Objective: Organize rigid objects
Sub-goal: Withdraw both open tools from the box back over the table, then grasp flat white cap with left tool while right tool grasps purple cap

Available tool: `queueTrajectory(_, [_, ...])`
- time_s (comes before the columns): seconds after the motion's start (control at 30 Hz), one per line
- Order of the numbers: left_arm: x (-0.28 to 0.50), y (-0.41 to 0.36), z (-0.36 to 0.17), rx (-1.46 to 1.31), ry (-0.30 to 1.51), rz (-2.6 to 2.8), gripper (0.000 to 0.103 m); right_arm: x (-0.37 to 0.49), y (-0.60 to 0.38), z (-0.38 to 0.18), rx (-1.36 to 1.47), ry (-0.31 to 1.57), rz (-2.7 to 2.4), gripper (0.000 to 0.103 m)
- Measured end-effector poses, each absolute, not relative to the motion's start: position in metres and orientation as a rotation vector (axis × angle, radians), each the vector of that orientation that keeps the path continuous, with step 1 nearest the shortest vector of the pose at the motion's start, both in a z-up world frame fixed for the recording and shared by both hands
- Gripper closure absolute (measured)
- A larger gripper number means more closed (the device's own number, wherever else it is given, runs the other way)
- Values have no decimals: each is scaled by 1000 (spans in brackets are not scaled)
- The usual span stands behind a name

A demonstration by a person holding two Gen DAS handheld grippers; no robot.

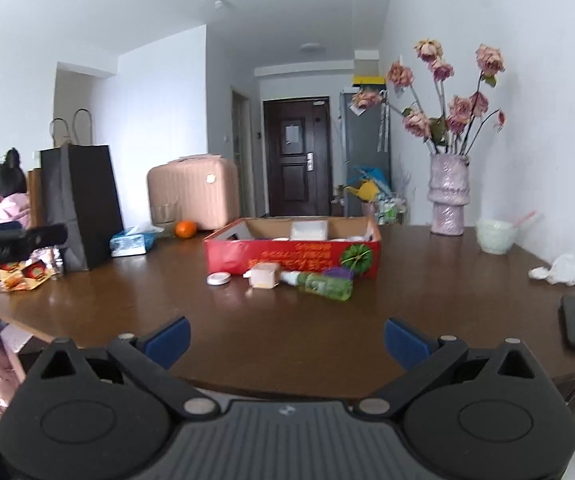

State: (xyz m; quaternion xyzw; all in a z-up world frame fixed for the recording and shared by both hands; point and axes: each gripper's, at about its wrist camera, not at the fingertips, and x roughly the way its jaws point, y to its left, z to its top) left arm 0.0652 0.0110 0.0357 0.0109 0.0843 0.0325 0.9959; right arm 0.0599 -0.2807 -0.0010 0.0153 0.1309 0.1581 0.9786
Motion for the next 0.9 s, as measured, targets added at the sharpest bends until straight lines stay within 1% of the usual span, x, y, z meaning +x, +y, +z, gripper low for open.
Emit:
queueTrajectory(0.37, [78,17,29,43,196,114,0,70,-269,-4,76,300,374,0])
queueTrajectory(0.9, [143,2,-11,39,379,27,0,120,-281,-23,140,411,293,0])
